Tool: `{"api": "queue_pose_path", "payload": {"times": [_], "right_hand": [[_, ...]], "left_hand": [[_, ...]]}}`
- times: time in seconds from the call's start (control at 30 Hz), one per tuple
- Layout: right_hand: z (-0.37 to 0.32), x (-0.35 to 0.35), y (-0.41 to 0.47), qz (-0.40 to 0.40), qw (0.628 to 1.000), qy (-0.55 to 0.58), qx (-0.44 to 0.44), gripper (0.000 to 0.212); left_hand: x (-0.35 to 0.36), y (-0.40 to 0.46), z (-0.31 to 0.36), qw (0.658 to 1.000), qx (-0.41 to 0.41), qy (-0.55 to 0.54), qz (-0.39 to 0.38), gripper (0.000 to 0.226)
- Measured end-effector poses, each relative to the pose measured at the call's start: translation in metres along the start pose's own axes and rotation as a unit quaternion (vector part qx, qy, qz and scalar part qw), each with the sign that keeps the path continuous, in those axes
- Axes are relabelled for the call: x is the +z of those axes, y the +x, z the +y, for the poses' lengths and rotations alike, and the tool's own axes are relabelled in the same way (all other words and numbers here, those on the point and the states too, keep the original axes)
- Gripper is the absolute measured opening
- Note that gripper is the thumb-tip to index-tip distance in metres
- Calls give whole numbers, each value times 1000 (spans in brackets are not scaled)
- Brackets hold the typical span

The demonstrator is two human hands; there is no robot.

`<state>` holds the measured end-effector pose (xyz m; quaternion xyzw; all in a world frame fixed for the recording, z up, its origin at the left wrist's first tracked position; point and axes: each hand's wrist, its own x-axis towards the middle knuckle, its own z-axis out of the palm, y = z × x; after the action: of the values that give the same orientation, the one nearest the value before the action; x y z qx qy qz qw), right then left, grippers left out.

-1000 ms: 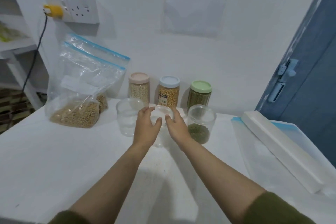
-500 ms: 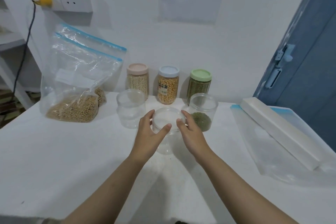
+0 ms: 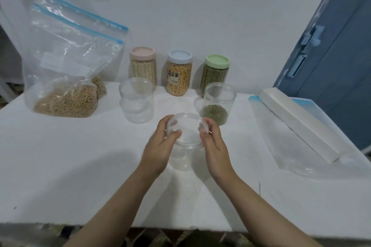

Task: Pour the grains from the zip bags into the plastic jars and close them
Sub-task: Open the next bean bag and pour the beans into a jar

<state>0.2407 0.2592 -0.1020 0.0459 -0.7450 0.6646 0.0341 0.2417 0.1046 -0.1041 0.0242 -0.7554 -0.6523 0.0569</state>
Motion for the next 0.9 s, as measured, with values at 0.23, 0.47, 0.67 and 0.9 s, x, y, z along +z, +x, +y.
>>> {"api": "queue_pose_path", "payload": {"times": [0.23, 0.47, 0.67, 0.9], "right_hand": [[-12, -1, 23, -22, 997, 43, 60, 36], [-12, -6, 28, 15, 998, 28, 56, 9], [3, -17, 10, -110, 994, -14, 13, 61], [15, -29, 10, -83, 996, -9, -21, 55]], "left_hand": [[2, 1, 5, 999, -7, 18, -40, 61], [-19, 5, -8, 990, 40, 65, -117, 114], [-27, 5, -11, 990, 72, 50, -109, 105], [-28, 9, -8, 991, 64, 51, -105, 82]]}}
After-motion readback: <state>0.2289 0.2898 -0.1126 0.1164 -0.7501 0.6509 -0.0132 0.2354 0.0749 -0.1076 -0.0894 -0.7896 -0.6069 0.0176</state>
